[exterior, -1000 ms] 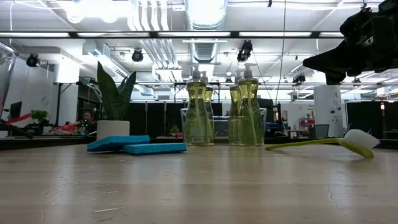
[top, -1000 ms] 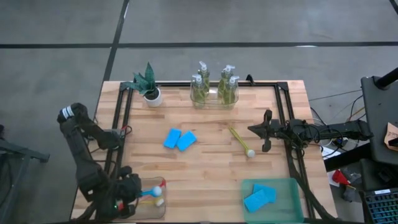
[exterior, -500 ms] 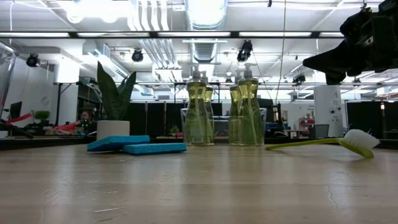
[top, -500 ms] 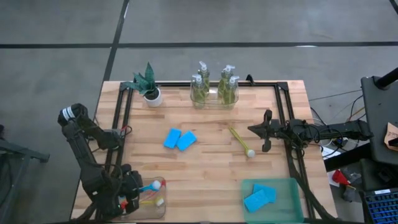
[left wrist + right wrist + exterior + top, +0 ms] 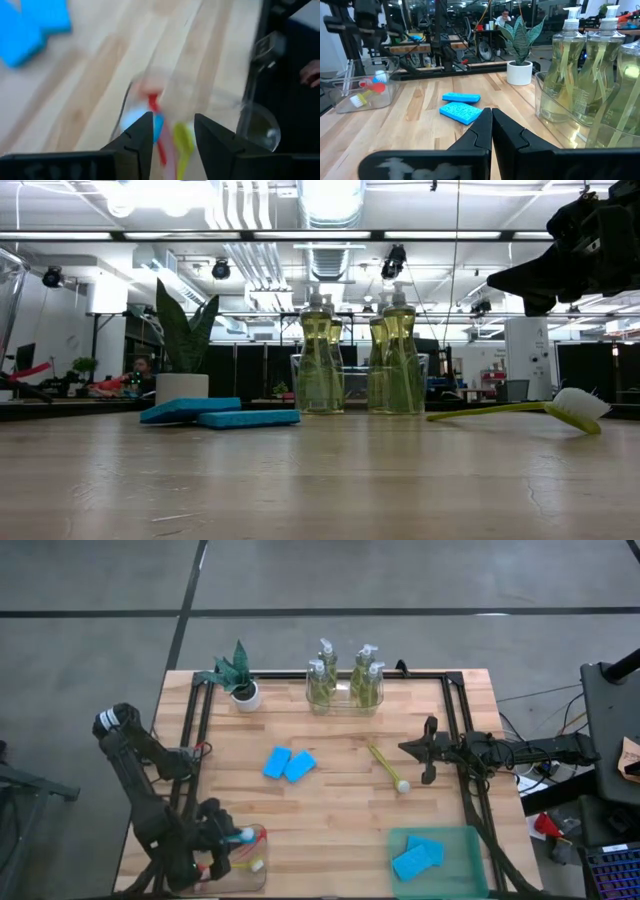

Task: Pick & Place Kitchen Sink Supplies
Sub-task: Put the green dish brush into the bottom transparent bin

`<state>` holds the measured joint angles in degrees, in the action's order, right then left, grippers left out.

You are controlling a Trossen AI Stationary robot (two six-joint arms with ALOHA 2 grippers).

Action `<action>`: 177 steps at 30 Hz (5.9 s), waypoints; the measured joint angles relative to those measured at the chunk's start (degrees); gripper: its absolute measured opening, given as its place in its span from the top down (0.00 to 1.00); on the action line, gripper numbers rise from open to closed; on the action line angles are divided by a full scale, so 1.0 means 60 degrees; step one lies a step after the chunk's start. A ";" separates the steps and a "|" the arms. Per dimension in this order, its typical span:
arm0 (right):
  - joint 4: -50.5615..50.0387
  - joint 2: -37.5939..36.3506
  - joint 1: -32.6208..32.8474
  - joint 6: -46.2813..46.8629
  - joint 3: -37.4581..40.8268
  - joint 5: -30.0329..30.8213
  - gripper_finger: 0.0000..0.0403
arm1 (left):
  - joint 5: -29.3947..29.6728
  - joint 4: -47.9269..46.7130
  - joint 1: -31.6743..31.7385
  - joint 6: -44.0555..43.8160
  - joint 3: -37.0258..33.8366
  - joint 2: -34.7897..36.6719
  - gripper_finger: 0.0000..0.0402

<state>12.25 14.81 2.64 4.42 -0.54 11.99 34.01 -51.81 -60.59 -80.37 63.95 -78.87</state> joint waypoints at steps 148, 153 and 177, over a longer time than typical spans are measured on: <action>0.0000 0.0007 -0.0001 -0.0010 -0.0003 0.0001 0.98 | -0.5059 0.7769 1.0085 1.7172 0.6506 -0.9900 0.96; 0.0000 -0.0003 0.0003 -0.0010 -0.0001 -0.0003 0.98 | -0.5136 0.5674 0.9778 1.6449 0.6466 -0.9227 0.95; 0.0004 0.0006 -0.0001 -0.0010 -0.0002 0.0004 0.98 | -0.5371 -0.1405 0.7012 1.2322 0.5676 -0.4554 0.96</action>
<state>12.27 14.84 2.63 4.36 -0.55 12.01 1.78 -60.24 -18.52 -6.44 98.00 -106.19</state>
